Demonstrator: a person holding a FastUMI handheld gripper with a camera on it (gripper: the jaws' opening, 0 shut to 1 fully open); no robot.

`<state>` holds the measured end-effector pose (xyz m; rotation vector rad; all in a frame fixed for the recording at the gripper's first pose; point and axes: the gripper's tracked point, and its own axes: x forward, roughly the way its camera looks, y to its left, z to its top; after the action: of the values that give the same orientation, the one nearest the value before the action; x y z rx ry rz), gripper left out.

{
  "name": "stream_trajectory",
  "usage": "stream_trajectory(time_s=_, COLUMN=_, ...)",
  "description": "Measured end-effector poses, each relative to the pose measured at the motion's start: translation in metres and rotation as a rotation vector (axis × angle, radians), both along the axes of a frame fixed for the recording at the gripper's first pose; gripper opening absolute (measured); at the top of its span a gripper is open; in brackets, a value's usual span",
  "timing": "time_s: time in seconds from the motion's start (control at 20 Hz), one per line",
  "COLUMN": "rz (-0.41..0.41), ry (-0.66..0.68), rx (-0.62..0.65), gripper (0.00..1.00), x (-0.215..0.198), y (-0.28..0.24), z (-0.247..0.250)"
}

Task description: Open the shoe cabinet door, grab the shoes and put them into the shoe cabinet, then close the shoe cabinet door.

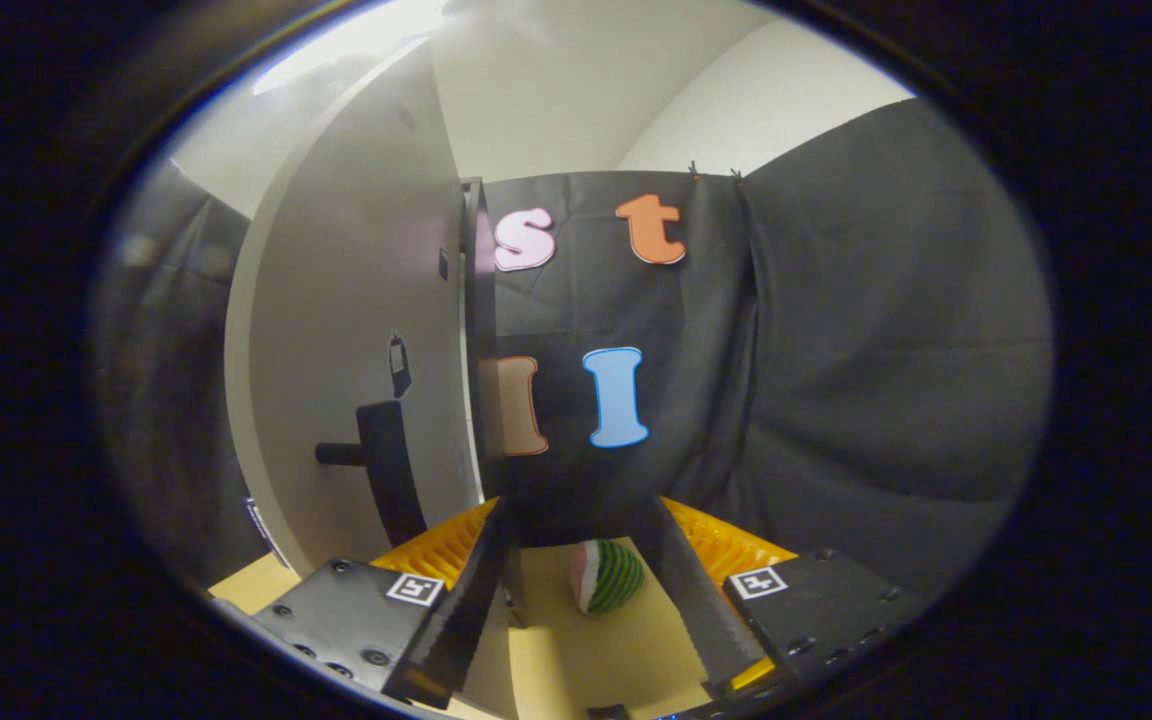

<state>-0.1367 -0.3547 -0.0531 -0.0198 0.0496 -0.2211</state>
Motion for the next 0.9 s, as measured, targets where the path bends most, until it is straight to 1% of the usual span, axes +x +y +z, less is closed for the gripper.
stream_trajectory(time_s=0.25, rz=0.085, ry=-0.004, rx=0.020, gripper=0.88, x=0.006, y=0.049, z=-0.006)
stream_trajectory(time_s=0.5, rz=0.164, ry=-0.002, rx=0.079, gripper=0.88, x=0.018, y=0.103, z=-0.016)
stream_trajectory(time_s=0.9, rz=0.286, ry=0.015, rx=0.113, gripper=0.90, x=0.062, y=0.185, z=-0.032)
